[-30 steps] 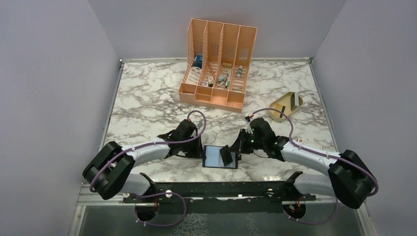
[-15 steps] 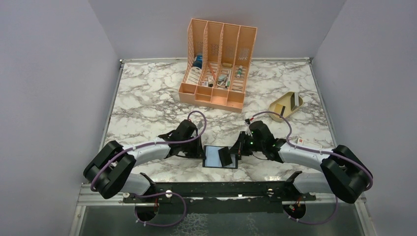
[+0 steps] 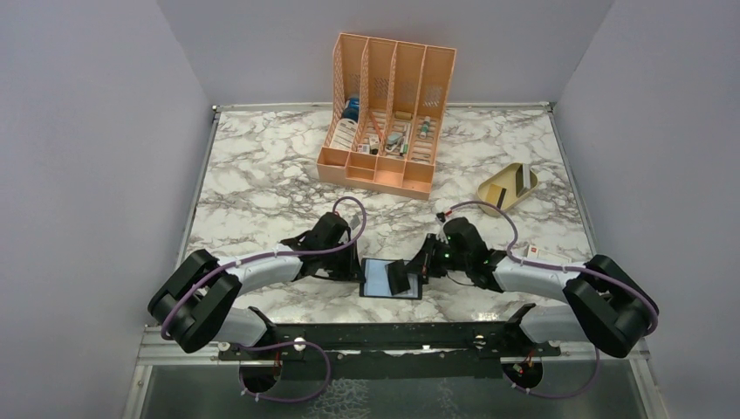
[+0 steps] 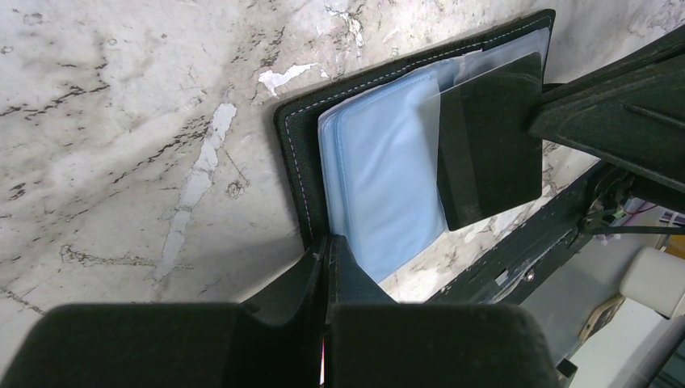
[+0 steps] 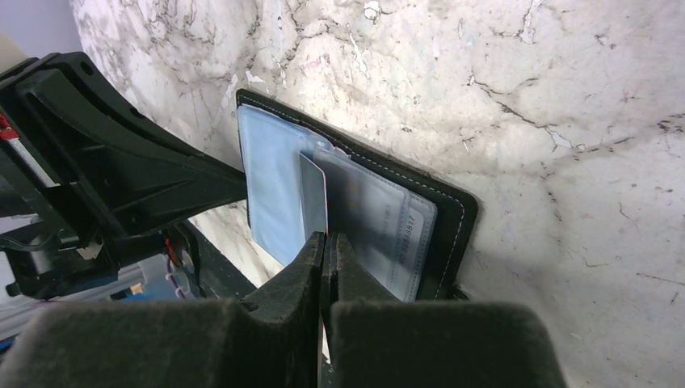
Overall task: Put the credit cards into the card holder
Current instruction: Insert the credit card into the card holder.
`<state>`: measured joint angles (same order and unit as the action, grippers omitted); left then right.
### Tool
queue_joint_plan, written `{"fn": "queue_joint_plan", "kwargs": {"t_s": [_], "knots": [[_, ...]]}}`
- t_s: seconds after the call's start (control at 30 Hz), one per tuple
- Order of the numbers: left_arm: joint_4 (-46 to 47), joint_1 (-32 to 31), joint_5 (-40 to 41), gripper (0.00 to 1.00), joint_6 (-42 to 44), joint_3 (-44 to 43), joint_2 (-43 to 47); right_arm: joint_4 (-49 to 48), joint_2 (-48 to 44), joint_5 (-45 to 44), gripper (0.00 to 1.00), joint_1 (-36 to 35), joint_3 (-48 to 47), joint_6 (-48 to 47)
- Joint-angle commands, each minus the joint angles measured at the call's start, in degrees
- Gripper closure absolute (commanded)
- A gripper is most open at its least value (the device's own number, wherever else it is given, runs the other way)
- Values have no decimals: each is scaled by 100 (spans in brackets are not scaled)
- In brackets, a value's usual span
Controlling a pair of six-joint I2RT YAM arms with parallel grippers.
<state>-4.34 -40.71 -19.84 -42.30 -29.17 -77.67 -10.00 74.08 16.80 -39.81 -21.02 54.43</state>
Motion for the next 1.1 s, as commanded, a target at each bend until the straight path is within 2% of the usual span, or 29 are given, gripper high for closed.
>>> {"fn": "queue_joint_plan", "kwargs": {"t_s": [0.0, 0.27, 0.7, 1.07], "knots": [[200, 12, -203, 100, -18, 26, -80, -377, 8, -247, 99, -33, 187, 222], [423, 10, -446, 100, -197, 91, -93, -760, -41, -484, 99, -43, 537, 542], [580, 11, -569, 100, -340, 205, -88, -762, -344, -938, 99, -105, 633, 629], [657, 11, -600, 100, -353, 215, -197, -922, -54, -923, 99, -259, 582, 628]]}}
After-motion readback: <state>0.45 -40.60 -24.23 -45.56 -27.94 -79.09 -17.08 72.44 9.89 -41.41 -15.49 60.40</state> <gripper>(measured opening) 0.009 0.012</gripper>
